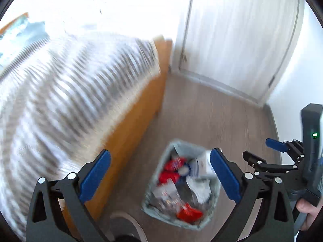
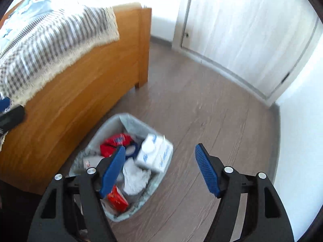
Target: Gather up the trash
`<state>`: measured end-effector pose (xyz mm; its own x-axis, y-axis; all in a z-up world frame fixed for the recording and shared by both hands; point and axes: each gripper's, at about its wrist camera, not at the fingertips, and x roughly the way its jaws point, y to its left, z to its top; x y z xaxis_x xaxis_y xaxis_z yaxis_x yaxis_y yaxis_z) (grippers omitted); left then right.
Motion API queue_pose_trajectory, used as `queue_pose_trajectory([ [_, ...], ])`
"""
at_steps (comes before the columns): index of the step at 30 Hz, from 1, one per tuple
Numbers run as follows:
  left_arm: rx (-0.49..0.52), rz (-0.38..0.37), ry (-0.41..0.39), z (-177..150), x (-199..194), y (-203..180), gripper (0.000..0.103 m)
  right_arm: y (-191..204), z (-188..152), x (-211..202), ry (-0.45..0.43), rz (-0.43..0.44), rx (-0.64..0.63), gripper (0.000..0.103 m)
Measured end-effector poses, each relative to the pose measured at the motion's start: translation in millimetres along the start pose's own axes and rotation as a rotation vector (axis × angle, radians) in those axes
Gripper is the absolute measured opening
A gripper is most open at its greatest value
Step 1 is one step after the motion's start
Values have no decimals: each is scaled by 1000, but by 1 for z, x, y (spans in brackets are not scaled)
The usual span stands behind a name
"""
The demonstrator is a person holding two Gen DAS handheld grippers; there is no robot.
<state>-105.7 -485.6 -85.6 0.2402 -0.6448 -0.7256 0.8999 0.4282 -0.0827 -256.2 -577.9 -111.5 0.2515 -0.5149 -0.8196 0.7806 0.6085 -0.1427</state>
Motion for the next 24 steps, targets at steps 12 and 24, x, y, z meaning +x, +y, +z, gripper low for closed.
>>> queue_pose_trajectory([
  [12, -155, 261, -352, 15, -135, 114, 95, 106, 76, -85, -313, 133, -158, 76],
  [24, -257, 623, -561, -5, -273, 242, 95, 265, 122, -173, -577, 394, -317, 76],
])
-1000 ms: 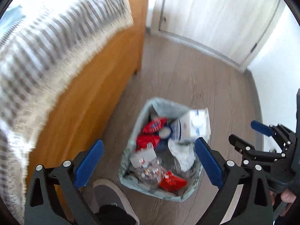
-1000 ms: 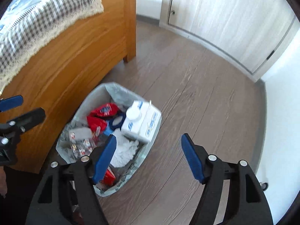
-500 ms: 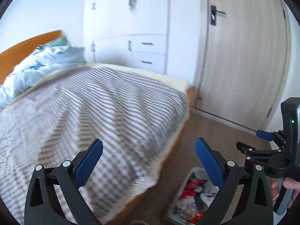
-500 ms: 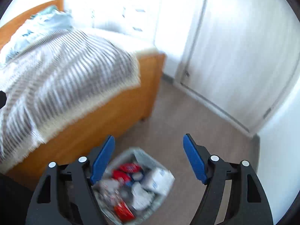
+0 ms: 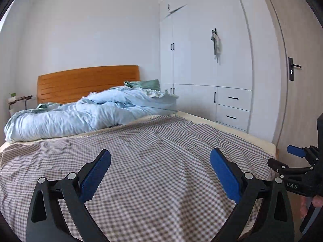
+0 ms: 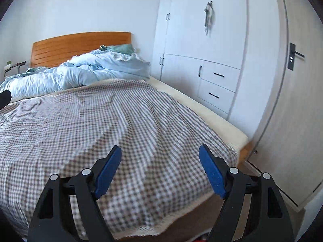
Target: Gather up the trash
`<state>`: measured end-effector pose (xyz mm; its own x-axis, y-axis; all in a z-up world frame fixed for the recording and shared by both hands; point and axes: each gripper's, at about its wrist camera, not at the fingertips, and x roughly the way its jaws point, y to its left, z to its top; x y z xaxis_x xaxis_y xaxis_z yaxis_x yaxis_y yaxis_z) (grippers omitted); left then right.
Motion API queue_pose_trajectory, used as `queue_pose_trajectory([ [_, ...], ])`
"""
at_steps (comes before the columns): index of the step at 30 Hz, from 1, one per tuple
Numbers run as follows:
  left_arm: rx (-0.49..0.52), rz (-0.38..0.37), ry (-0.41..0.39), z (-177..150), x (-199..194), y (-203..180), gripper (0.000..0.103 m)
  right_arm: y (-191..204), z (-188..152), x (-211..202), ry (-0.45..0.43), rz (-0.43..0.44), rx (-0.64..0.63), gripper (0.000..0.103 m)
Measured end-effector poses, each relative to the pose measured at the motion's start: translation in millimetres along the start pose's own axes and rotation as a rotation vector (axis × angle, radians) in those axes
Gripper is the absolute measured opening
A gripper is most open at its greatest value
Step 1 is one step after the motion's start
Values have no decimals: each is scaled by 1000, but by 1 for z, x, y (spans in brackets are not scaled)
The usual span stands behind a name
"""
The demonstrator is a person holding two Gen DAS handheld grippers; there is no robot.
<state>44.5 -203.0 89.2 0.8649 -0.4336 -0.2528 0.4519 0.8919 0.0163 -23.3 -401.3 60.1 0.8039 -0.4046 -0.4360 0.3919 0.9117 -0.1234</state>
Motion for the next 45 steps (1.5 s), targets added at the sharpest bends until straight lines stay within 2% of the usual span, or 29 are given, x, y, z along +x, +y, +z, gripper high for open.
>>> queue_pose_trajectory([
  [6, -59, 145, -28, 10, -13, 80, 95, 68, 37, 10, -93, 132, -27, 76],
  [7, -65, 171, -28, 8, -14, 92, 95, 79, 40, 11, -104, 154, -31, 82],
  [10, -87, 256, -22, 3, -23, 128, 95, 107, 43, 14, -128, 223, -30, 85],
  [15, -122, 373, -11, -8, -41, 180, 95, 151, 42, 23, -109, 340, -31, 85],
  [21, -140, 471, -9, -25, -67, 217, 95, 192, 37, 21, -135, 431, -28, 85],
  [26, -134, 502, 3, -51, -80, 222, 95, 208, 17, 19, -180, 426, -80, 85],
  [29, -148, 489, 14, -68, -87, 222, 95, 208, 5, 20, -164, 458, -72, 85],
  [35, -89, 494, 45, -95, -98, 212, 95, 220, -21, 15, -111, 471, -156, 85],
  [40, -73, 492, 71, -104, -107, 208, 95, 222, -34, -2, -115, 485, -189, 85],
  [45, -124, 495, 85, -109, -111, 212, 95, 225, -46, -20, -127, 477, -210, 85],
])
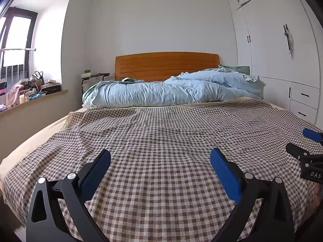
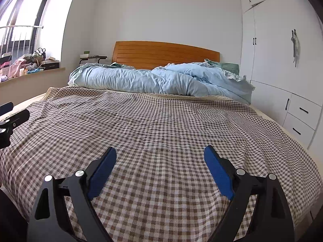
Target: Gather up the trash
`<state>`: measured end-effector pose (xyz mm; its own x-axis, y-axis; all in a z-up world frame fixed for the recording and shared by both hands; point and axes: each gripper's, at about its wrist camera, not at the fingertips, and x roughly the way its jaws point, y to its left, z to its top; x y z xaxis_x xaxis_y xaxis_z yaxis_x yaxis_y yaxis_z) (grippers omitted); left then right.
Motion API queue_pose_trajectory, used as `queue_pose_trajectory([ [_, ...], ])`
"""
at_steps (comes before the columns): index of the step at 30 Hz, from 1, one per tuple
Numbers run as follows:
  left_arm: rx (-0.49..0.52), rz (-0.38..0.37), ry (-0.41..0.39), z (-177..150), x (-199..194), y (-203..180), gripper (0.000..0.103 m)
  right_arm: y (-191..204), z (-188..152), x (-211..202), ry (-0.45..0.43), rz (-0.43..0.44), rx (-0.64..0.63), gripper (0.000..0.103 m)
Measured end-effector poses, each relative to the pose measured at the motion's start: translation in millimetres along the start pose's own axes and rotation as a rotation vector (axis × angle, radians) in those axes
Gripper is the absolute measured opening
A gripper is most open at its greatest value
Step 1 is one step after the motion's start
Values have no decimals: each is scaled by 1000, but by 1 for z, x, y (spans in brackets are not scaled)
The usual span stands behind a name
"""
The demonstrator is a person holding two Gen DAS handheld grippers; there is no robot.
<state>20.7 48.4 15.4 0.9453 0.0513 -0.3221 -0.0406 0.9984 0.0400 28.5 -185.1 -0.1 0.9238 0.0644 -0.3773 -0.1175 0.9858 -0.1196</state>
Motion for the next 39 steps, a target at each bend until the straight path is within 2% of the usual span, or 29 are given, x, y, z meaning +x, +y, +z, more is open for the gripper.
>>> queue_pose_trajectory([
  [7, -29, 4, 17, -3, 0, 8, 95, 7, -4, -4, 11, 9, -28, 85],
  [22, -41, -18, 24, -1, 4, 7, 95, -10, -3, -2, 26, -3, 81, 85],
  [39, -35, -22, 26, -1, 7, 7, 95, -7, -3, -2, 25, -7, 73, 85],
])
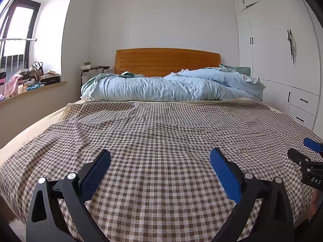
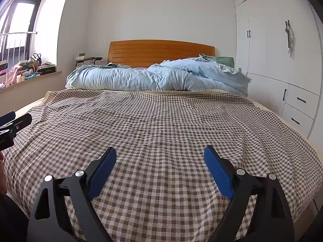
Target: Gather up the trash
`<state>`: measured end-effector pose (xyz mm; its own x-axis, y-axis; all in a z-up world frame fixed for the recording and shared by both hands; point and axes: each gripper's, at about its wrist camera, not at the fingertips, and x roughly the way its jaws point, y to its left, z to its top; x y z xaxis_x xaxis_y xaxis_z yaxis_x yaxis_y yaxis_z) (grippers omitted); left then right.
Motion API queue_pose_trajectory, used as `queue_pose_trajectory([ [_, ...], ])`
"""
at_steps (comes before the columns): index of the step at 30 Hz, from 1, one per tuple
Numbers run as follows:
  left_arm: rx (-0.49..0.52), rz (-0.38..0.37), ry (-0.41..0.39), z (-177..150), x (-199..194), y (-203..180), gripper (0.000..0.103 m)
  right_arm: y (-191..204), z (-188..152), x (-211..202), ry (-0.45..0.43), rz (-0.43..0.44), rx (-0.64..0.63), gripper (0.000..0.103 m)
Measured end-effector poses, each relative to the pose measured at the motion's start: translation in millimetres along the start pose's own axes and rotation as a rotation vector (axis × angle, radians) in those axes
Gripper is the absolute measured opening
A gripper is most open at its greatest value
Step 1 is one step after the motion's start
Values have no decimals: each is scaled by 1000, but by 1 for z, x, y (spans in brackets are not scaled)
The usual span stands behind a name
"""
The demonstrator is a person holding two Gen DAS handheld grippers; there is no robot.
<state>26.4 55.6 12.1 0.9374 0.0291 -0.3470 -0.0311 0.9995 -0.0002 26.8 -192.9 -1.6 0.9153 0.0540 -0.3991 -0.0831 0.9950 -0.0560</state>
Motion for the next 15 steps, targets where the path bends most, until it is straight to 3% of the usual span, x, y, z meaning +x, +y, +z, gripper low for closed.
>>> queue_pose_trajectory([
  [15, 3, -2, 2, 0, 0, -3, 95, -5, 1, 1, 19, 5, 21, 85],
])
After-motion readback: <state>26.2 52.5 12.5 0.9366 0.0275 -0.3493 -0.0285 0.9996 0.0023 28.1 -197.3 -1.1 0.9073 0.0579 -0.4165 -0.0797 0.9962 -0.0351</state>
